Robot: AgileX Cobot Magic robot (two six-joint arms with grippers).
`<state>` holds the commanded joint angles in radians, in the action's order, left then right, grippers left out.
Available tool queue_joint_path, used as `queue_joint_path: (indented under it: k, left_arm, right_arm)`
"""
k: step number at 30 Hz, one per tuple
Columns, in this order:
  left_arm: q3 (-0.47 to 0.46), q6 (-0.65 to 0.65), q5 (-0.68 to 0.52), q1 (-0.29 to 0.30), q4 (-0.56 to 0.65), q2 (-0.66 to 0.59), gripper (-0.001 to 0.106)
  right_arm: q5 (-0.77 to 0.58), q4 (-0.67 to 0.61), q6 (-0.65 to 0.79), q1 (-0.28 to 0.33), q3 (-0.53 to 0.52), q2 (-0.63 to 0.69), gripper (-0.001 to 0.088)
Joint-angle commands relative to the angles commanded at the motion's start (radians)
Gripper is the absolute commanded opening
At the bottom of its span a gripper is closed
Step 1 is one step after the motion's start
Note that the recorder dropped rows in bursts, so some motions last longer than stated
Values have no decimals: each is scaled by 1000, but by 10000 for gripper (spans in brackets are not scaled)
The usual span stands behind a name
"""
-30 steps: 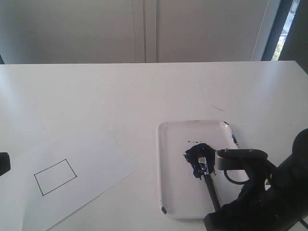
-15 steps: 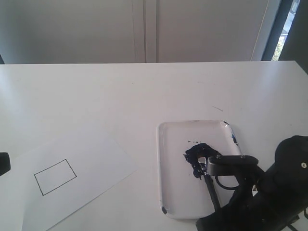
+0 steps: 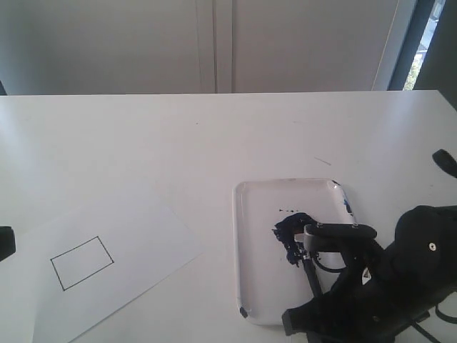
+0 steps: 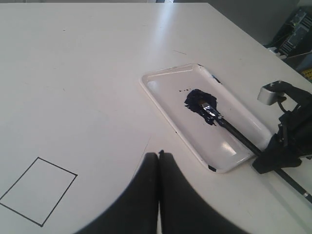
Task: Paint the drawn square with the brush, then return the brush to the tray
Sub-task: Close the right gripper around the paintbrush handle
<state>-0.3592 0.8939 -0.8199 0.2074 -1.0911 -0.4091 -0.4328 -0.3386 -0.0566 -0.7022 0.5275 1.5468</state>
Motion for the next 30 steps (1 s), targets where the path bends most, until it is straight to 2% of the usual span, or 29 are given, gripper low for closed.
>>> queue_joint_path:
  k: [13,25,30]
  left_arm:
    - [0,0,0,0,0,0,0]
    - [0,0,2,0,0,0,0]
    - [0,0,2,0,0,0,0]
  right_arm:
    - [75,9,2,6,0,39,425]
    - [80,56,4,65,0,39,425]
    - [83,65,4,65,0,39,425]
